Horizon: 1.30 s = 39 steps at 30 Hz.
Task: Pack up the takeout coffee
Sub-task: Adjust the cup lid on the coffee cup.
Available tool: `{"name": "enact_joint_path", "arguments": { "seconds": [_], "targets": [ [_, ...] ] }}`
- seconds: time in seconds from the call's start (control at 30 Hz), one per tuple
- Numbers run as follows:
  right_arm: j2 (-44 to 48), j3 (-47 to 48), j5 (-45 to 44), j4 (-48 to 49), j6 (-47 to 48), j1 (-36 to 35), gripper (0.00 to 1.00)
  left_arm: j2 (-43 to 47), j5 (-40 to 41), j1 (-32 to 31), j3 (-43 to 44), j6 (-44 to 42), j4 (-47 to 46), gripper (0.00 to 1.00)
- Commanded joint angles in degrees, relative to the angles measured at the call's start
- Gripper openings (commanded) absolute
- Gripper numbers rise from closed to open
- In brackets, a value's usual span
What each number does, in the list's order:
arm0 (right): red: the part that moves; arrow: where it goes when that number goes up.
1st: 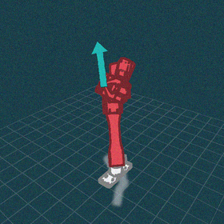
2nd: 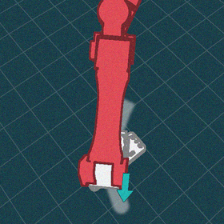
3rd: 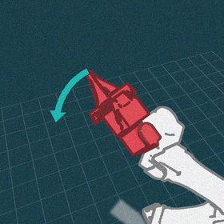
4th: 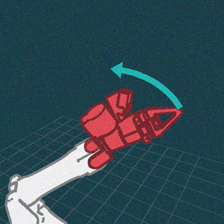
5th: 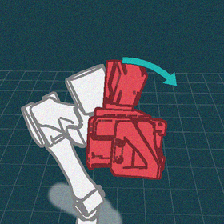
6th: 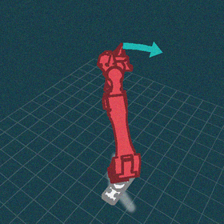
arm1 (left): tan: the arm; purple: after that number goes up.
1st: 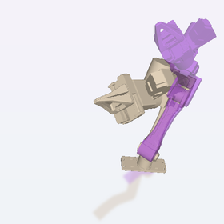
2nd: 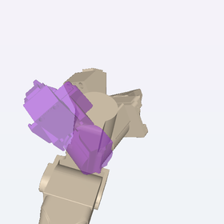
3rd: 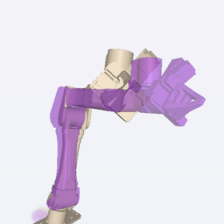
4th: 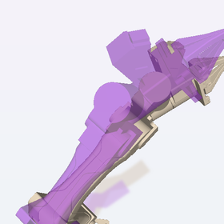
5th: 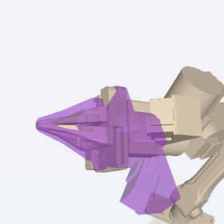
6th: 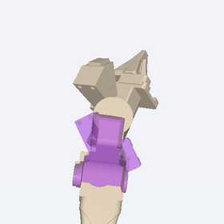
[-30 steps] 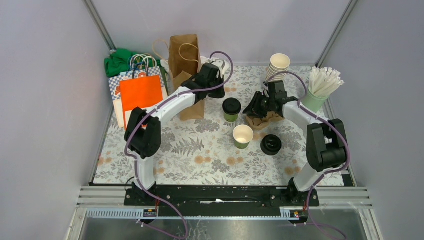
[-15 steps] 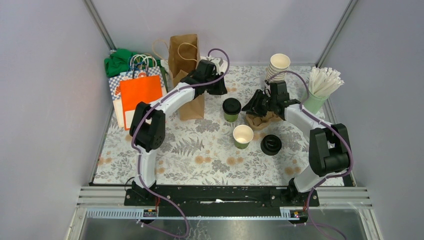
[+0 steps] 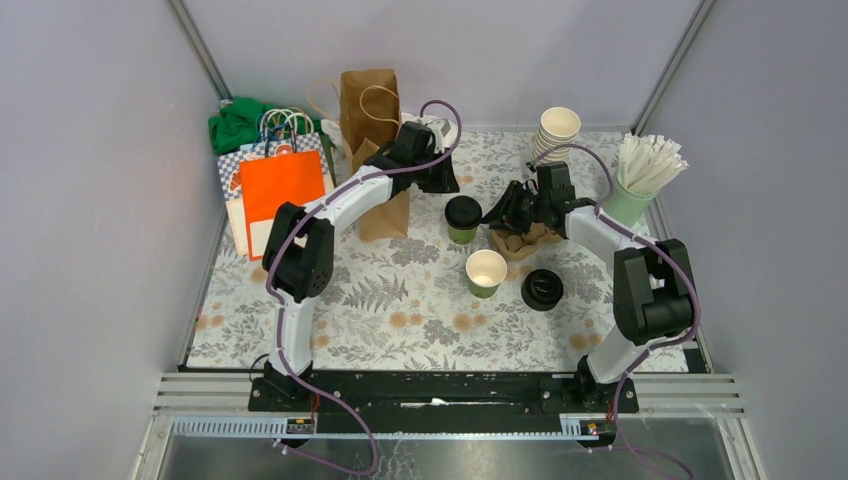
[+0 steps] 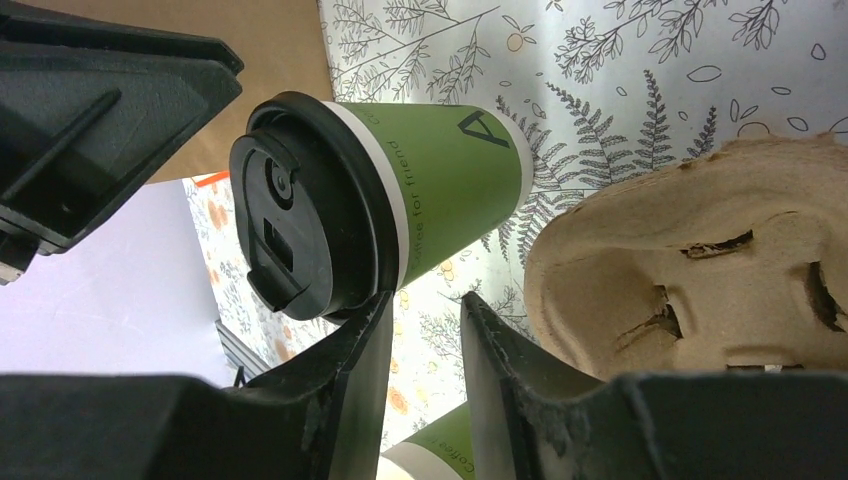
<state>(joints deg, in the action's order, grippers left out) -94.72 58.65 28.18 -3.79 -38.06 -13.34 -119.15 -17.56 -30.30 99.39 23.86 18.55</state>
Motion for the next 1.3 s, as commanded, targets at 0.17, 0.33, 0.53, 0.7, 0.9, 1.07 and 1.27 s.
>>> {"name": "enact_joint_path", "arguments": {
  "seconds": [0.17, 0.33, 0.53, 0.7, 0.9, 1.07, 1.27],
  "targets": [
    [-1.3, 3.6, 1.6, 1.9, -0.7, -0.3, 0.38, 0.5, -1.5, 0.2, -2.9, 1.1, -1.1, 0.24],
    [-2.8, 5.1, 0.8, 0.4, -0.3, -0.3, 0.38, 2.2, -0.5, 0.2, -6.6, 2.3, -2.0, 0.23],
    [-3.6, 6.2, 1.0, 0.4, -0.2, -0.3, 0.37, 5.9, 2.7, 0.2, -11.2, 3.5, -3.6, 0.23],
    [-2.6, 6.3, 1.3, -0.6, 0.7, -0.3, 0.38, 8.9, 4.4, 0.2, -13.4, 4.1, -3.8, 0.23],
    [1.0, 4.6, 0.2, -2.0, 1.9, -0.3, 0.41, 14.0, 8.5, 0.2, -16.8, 4.2, -5.1, 0.32],
    [3.2, 1.9, 0.6, -1.6, 1.7, -0.3, 0.41, 16.2, 9.7, 0.2, -17.6, 3.9, -4.6, 0.37],
    [5.8, -2.6, 1.7, -0.7, 1.5, -0.6, 0.41, 18.1, 7.1, 0.2, -18.8, 3.8, -4.6, 0.41]
  ]
}}
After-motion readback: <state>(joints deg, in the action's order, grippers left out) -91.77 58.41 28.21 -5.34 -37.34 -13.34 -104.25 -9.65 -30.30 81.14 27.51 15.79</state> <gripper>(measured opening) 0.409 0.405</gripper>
